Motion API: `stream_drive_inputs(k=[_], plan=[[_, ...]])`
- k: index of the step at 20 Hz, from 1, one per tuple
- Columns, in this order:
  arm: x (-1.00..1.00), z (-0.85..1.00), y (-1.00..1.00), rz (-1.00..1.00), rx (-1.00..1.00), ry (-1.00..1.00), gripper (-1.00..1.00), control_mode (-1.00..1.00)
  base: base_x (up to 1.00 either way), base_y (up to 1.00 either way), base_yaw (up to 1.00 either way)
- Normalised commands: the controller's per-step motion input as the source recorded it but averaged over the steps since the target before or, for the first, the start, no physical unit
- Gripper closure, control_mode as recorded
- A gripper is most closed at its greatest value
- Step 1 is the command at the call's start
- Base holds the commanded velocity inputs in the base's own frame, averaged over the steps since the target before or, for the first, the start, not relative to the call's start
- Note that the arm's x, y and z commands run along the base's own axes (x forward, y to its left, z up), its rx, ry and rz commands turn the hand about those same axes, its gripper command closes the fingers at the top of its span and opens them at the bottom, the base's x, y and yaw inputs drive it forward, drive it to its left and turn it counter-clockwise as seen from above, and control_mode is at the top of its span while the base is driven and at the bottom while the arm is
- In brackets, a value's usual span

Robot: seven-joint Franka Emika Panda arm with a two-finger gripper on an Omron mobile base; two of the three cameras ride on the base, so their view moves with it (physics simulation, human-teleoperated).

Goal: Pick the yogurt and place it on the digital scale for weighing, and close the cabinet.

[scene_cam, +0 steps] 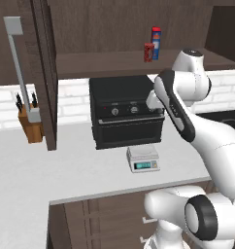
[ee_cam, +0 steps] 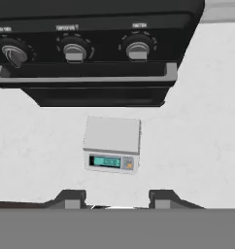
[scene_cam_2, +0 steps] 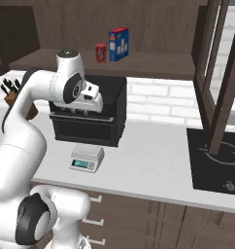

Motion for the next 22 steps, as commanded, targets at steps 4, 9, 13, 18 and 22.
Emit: stream_drive_inputs(k=[4,9,13,18,22], plan=[[-0.32,0.0,0.0,0.0,-0.01,-0.09,-1.0,-1.0,0.0,0.0,0.0],[-0.61,0.12,0.0,0.0,-0.02,-0.25,-1.0,-1.0,0.0,0.0,0.0],[-0.37,0.89,0.0,0.0,0.0,-0.33,-1.0,-1.0,0.0,0.0,0.0],[-0.12,0.93,0.0,0.0,0.0,-0.27,-1.0,-1.0,0.0,0.0,0.0],[0.0,0.74,0.0,0.0,-0.02,-0.35,-1.0,-1.0,0.0,0.0,0.0]])
